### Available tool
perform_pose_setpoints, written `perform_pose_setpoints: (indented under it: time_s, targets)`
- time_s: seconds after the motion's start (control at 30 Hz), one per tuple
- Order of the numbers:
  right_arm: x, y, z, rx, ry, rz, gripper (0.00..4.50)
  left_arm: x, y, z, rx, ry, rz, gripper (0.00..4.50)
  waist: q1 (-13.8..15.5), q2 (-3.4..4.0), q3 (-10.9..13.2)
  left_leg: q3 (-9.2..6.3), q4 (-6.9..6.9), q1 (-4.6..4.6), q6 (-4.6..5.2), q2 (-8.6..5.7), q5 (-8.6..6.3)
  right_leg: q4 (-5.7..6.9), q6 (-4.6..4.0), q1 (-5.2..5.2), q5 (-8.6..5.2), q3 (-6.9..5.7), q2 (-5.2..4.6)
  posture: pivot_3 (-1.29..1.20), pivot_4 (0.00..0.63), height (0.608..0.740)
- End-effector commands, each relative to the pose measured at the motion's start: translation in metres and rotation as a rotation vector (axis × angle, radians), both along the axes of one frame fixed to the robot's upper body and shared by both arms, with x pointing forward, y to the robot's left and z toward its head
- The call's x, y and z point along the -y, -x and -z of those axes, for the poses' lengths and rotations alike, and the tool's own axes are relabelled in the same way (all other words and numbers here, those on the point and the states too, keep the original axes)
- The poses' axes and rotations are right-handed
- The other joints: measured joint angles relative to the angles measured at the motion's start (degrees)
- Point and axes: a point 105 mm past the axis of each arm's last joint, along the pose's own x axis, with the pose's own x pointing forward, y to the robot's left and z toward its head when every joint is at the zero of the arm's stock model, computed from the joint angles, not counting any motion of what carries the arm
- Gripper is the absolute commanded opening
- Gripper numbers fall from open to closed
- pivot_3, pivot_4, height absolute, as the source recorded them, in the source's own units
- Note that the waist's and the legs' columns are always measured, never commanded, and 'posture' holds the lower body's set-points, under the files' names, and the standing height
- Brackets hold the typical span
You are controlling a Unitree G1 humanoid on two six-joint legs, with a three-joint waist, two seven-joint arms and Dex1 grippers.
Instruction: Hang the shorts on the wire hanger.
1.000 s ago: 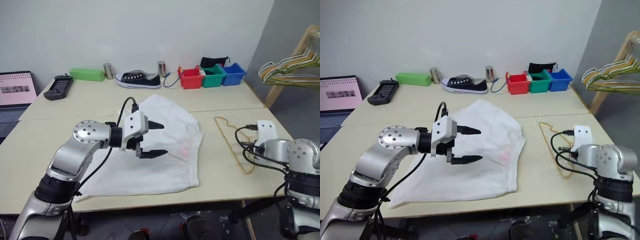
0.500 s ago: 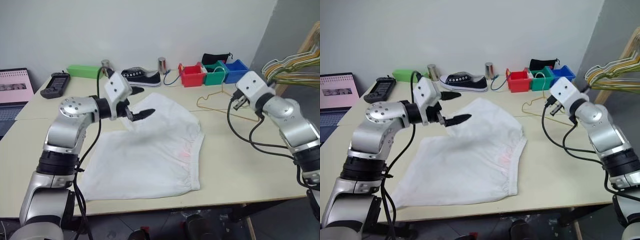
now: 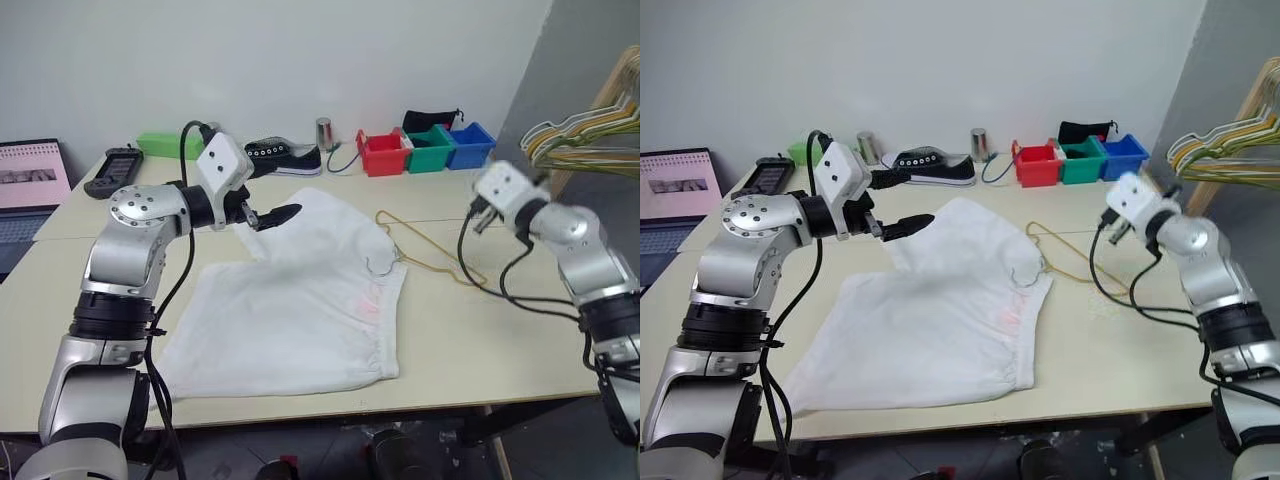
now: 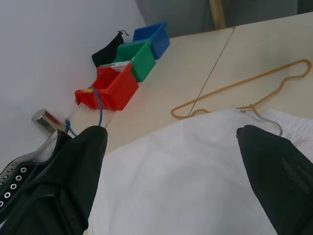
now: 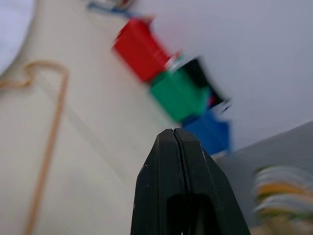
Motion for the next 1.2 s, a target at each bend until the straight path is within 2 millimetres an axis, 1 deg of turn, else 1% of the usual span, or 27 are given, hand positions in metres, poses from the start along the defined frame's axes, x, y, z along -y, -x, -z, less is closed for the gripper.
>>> perform_pose_setpoints:
  time_s: [0.03, 0.07, 0.1, 0.13, 0.17, 0.2, 0.23, 0.3, 0.37, 0.43, 0.47, 0.5, 0.53, 0.67, 0.73, 0.9, 1.0, 1.1, 1.13, 1.2]
  targets:
    - [-0.008, 0.022, -0.002, -0.124, -0.042, -0.09, 0.01, -0.001, 0.01, -0.01, 0.036, -0.002, 0.017, 4.5, -0.08, 0.03, 0.02, 0.0, 0.04, 0.0, 0.0, -0.01, 0.0, 0.02, 0.0, 0.0, 0.0, 0.01, 0.0, -0.25, 0.022, 0.74]
    - [-0.009, 0.025, 0.0, -0.146, -0.048, -0.096, 0.01, 0.0, 0.011, -0.008, 0.029, -0.003, 0.022, 4.5, -0.27, 0.07, 0.04, 0.0, 0.06, 0.01, 0.0, -0.02, 0.0, 0.02, 0.01, 0.01, -0.01, 0.02, 0.0, -0.25, 0.022, 0.74]
    - [-0.01, 0.027, 0.001, -0.166, -0.058, -0.103, 0.35, 0.001, 0.012, -0.006, 0.024, -0.004, 0.027, 4.5, -0.53, 0.07, 0.04, 0.0, 0.13, 0.03, 0.0, -0.03, 0.0, 0.06, 0.02, 0.02, 0.0, 0.04, 0.0, -0.25, 0.022, 0.74]
    - [-0.012, 0.03, 0.002, -0.181, -0.059, -0.116, 0.45, 0.003, 0.013, -0.004, 0.018, -0.003, 0.032, 4.5, -0.81, 0.07, 0.04, 0.0, 0.17, 0.09, 0.0, -0.03, 0.0, 0.08, 0.06, 0.08, 0.02, 0.05, 0.0, -0.25, 0.022, 0.74]
    - [-0.014, 0.031, 0.003, -0.192, -0.06, -0.125, 0.66, 0.004, 0.014, -0.003, 0.014, -0.002, 0.038, 4.5, -1.07, 0.06, 0.05, -0.01, 0.18, 0.2, 0.01, -0.02, 0.0, 0.08, 0.09, 0.16, 0.04, 0.06, 0.0, -0.26, 0.028, 0.74]
    - [-0.015, 0.03, 0.004, -0.198, -0.058, -0.127, 1.04, 0.007, 0.015, -0.002, 0.009, 0.0, 0.045, 4.5, -1.26, 0.05, 0.05, -0.01, 0.18, 0.27, 0.01, -0.02, 0.01, 0.08, 0.09, 0.21, 0.04, 0.06, 0.0, -0.26, 0.03, 0.74]
    - [-0.017, 0.03, 0.005, -0.205, -0.05, -0.133, 1.28, 0.008, 0.016, 0.0, 0.007, -0.001, 0.05, 4.5, -1.51, 0.05, 0.05, -0.01, 0.18, 0.33, 0.01, 0.0, 0.01, 0.08, 0.08, 0.29, 0.04, 0.05, 0.01, -0.26, 0.03, 0.74]
    - [-0.023, 0.03, 0.01, -0.227, -0.039, -0.155, 1.73, 0.012, 0.019, 0.002, -0.004, 0.0, 0.064, 4.5, -1.93, 0.05, 0.05, 0.0, 0.18, 0.47, 0.01, 0.0, 0.01, 0.08, -0.23, 0.45, -0.14, 0.05, 0.0, -0.26, 0.034, 0.74]
    - [-0.03, 0.03, 0.018, -0.252, -0.023, -0.179, 2.22, 0.017, 0.024, 0.006, -0.018, -0.001, 0.086, 4.5, -2.24, 0.05, 0.05, 0.0, 0.18, 0.49, 0.01, 0.0, 0.01, 0.08, -0.23, 0.47, -0.13, 0.07, 0.0, -0.25, 0.035, 0.74]
    - [-0.033, 0.027, 0.026, -0.265, 0.001, -0.183, 2.6, 0.02, 0.03, 0.011, -0.037, -0.004, 0.106, 4.5, -2.47, 0.05, 0.05, 0.01, 0.18, 0.55, 0.02, 0.0, 0.02, 0.08, -0.19, 0.48, -0.11, 0.11, 0.01, -0.25, 0.036, 0.74]
    - [-0.036, 0.025, 0.031, -0.271, 0.012, -0.184, 2.88, 0.021, 0.033, 0.013, -0.045, -0.006, 0.11, 4.5, -2.52, 0.05, 0.05, 0.03, 0.18, 0.58, 0.03, 0.0, 0.03, 0.09, -0.05, 0.48, -0.03, 0.13, 0.01, -0.25, 0.036, 0.74]
    - [-0.038, 0.022, 0.035, -0.27, 0.025, -0.184, 3.05, 0.022, 0.035, 0.016, -0.05, -0.007, 0.112, 4.5, -2.56, 0.05, 0.05, 0.04, 0.18, 0.63, 0.05, 0.0, 0.04, 0.11, 0.13, 0.5, 0.07, 0.15, 0.01, -0.24, 0.037, 0.74]
    - [-0.04, 0.02, 0.037, -0.263, 0.036, -0.183, 3.33, 0.022, 0.036, 0.018, -0.057, -0.008, 0.114, 4.5, -2.56, 0.05, 0.05, 0.04, 0.18, 0.65, 0.05, 0.0, 0.04, 0.12, 0.14, 0.51, 0.08, 0.15, 0.01, -0.24, 0.039, 0.74]
    - [-0.051, 0.008, 0.047, -0.248, 0.053, -0.177, 4.2, 0.024, 0.045, 0.025, -0.091, -0.003, 0.123, 4.5, -2.32, 0.06, 0.05, 0.05, 0.15, 0.65, 0.04, 0.0, 0.03, 0.13, 0.13, 0.52, 0.07, 0.16, 0.02, -0.22, 0.039, 0.74]
    - [-0.058, 0.004, 0.051, -0.244, 0.059, -0.182, 4.2, 0.024, 0.049, 0.028, -0.106, -0.001, 0.119, 4.5, -2.1, 0.05, 0.05, 0.04, 0.13, 0.6, 0.04, -0.01, 0.03, 0.12, 0.11, 0.49, 0.06, 0.14, 0.02, -0.21, 0.039, 0.74]
    - [-0.066, -0.007, 0.062, -0.236, 0.07, -0.146, 4.2, 0.024, 0.058, 0.037, -0.139, 0.008, 0.109, 4.5, -1.47, 0.05, 0.05, 0.02, 0.13, 0.53, 0.04, -0.03, 0.03, 0.1, 0.1, 0.47, 0.06, 0.13, 0.01, -0.19, 0.038, 0.74]
    - [-0.064, -0.014, 0.07, -0.225, 0.115, -0.118, 4.2, 0.025, 0.062, 0.039, -0.147, 0.019, 0.099, 4.5, -1.04, 0.05, 0.05, 0.0, 0.14, 0.55, 0.04, -0.03, 0.03, 0.12, 0.1, 0.48, 0.06, 0.13, 0.01, -0.18, 0.037, 0.74]
    - [-0.056, -0.02, 0.077, -0.224, 0.16, -0.077, 4.2, 0.024, 0.064, 0.039, -0.149, 0.023, 0.087, 4.5, -0.58, 0.04, 0.05, -0.02, 0.15, 0.72, 0.05, -0.03, 0.03, 0.12, 0.1, 0.66, 0.06, 0.13, 0.03, -0.17, 0.036, 0.74]
    - [-0.055, -0.022, 0.077, -0.22, 0.17, -0.071, 3.84, 0.023, 0.064, 0.039, -0.149, 0.024, 0.081, 4.5, -0.39, 0.04, 0.05, -0.04, 0.14, 0.87, 0.04, -0.03, 0.03, 0.1, 0.08, 0.85, 0.05, 0.11, 0.02, -0.17, 0.036, 0.74]
    - [-0.054, -0.024, 0.079, -0.208, 0.198, -0.072, 3.45, 0.022, 0.064, 0.038, -0.147, 0.026, 0.075, 4.5, -0.08, 0.04, 0.05, -0.08, 0.15, 1.04, 0.04, -0.05, 0.03, 0.06, -0.11, 1.09, -0.06, 0.09, 0.02, -0.16, 0.036, 0.74]
